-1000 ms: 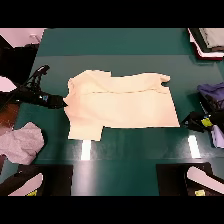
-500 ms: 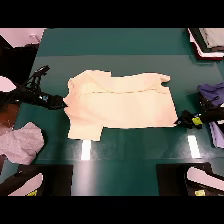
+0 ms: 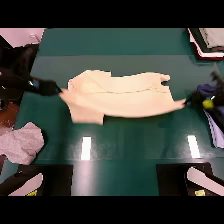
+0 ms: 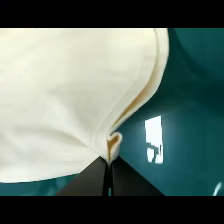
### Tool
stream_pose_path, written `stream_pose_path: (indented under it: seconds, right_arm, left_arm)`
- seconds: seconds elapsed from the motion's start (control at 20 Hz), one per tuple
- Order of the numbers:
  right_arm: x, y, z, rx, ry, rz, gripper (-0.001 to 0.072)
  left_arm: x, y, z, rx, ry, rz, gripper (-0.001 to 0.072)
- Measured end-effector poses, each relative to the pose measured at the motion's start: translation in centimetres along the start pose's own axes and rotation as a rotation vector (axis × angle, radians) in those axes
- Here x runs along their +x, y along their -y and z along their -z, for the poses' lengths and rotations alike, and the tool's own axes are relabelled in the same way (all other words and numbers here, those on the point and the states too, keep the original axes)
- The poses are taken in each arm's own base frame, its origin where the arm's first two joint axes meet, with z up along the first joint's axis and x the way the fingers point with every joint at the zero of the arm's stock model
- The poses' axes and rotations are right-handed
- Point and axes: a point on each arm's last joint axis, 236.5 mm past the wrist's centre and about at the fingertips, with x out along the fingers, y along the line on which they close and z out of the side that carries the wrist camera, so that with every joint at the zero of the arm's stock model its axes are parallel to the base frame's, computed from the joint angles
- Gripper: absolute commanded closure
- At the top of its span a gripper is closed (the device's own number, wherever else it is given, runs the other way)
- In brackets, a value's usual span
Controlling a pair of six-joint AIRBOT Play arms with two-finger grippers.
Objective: Fold the shirts.
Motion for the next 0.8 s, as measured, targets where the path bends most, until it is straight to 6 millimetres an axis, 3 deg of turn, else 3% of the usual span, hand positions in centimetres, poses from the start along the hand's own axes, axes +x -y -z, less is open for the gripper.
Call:
stream_pose_path:
  seconds: [0.1,0.2,0.35,0.5,0.6,0.7,0.8]
  right_arm:
    - [-5.3,-4.7,-4.2,-0.099,0.189,-0.040,0.0698]
    - [-11.6,-9.4,-7.3,-0.203,0.383,-0.058,0.0698]
    - [-21.7,-16.7,-8.5,-0.378,0.665,-0.063,0.0699]
    - [-30.5,-22.2,-6.7,-0.514,0.904,-0.027,0.0699]
    - [-34.9,-24.4,-4.9,-0.571,1.024,0.025,0.0699]
    - [-38.5,-25.6,-3.3,-0.601,1.117,0.088,0.0700]
    - [-40.6,-26.0,-2.1,-0.612,1.155,0.146,0.0700]
  left_arm:
    - [-4.9,2.6,-5.1,0.091,0.151,-0.010,0.0683]
    - [-11.3,6.0,-9.6,0.196,0.327,-0.021,0.0683]
    - [-21.7,12.0,-13.0,0.347,0.586,-0.037,0.0683]
    - [-30.6,17.0,-12.6,0.446,0.824,-0.046,0.0684]
    - [-36.2,20.1,-11.2,0.497,0.984,-0.045,0.0684]
    - [-40.5,22.5,-9.2,0.535,1.108,-0.040,0.0684]
    - [-42.9,23.9,-7.9,0.558,1.180,-0.035,0.0684]
